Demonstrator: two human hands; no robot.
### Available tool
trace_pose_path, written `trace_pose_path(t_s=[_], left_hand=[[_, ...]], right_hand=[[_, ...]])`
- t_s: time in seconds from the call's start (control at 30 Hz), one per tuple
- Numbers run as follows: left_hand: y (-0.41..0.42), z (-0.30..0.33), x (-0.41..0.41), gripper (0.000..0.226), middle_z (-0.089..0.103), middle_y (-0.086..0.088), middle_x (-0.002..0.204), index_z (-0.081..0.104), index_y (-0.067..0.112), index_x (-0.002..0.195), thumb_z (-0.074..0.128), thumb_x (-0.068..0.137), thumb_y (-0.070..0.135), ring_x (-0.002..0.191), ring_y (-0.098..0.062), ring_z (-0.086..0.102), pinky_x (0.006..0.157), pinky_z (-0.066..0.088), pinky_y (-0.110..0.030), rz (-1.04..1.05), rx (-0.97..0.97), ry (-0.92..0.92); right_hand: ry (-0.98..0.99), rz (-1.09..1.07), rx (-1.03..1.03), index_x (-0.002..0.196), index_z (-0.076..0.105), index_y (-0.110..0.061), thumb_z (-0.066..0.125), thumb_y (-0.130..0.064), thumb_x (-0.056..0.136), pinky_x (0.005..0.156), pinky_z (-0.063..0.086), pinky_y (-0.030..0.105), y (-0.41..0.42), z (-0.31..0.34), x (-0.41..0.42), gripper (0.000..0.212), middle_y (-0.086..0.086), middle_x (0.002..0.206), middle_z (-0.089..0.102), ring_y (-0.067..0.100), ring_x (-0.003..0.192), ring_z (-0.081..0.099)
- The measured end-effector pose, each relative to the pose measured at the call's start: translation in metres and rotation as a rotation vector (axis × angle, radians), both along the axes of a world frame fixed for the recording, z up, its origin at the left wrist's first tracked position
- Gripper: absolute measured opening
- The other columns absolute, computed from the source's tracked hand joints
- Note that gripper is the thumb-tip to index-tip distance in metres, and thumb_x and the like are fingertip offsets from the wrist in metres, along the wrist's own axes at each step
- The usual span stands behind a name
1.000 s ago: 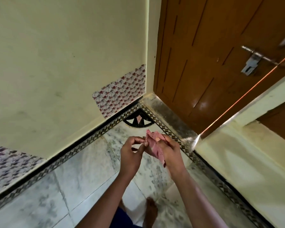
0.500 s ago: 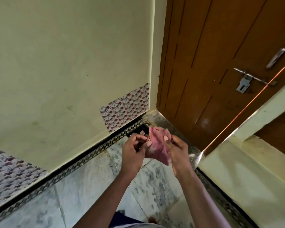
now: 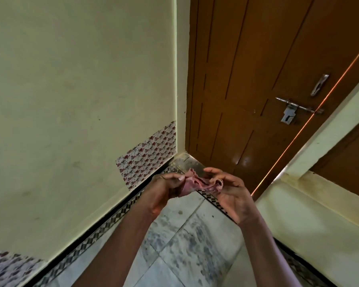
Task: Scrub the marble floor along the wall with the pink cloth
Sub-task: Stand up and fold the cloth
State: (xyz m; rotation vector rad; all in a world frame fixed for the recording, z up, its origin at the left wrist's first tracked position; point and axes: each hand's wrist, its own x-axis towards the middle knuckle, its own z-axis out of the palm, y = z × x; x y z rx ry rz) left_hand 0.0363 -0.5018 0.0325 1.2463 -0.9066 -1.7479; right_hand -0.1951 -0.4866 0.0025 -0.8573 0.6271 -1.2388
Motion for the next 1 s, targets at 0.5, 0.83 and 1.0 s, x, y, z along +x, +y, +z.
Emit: trace_pose_path(t_s=[0.5, 0.83, 1.0], left_hand=[[0.008, 0.024, 0.074, 0.019, 0.078, -0.005, 0.082, 0.079, 0.006, 0.089, 0.067, 0.103, 0.01, 0.081, -0.017, 0.074, 0.075, 0.06, -0.03, -0.09, -0.468, -0.256], [-0.007, 0.047, 0.087, 0.025, 0.075, 0.001, 0.089, 0.067, 0.009, 0.102, 0.051, 0.113, 0.025, 0.081, -0.017, 0.073, 0.063, 0.061, -0.034, 0.033, -0.387, -0.052], [-0.012, -0.009, 0.068, 0.018, 0.077, -0.007, 0.094, 0.067, 0.016, 0.103, 0.052, 0.112, 0.018, 0.082, -0.022, 0.077, 0.064, 0.063, -0.036, 0.079, -0.137, 0.008]], right_hand=[[0.783, -0.132, 0.026, 0.123, 0.07, -0.008, 0.093, -0.014, 0.082, 0.087, 0.062, 0.044, 0.016, 0.019, 0.097, 0.047, 0.014, 0.114, 0.079, 0.032, 0.104, 0.076], [0.352, -0.216, 0.091, 0.128, 0.063, -0.038, 0.09, -0.023, 0.08, 0.1, 0.061, 0.049, 0.029, 0.069, 0.1, 0.056, 0.001, 0.131, 0.07, 0.027, 0.124, 0.069], [0.55, -0.271, 0.233, 0.114, 0.08, -0.013, 0.08, -0.018, 0.084, 0.1, 0.061, 0.058, 0.052, 0.016, 0.117, 0.03, 0.01, 0.109, 0.083, 0.036, 0.109, 0.077]])
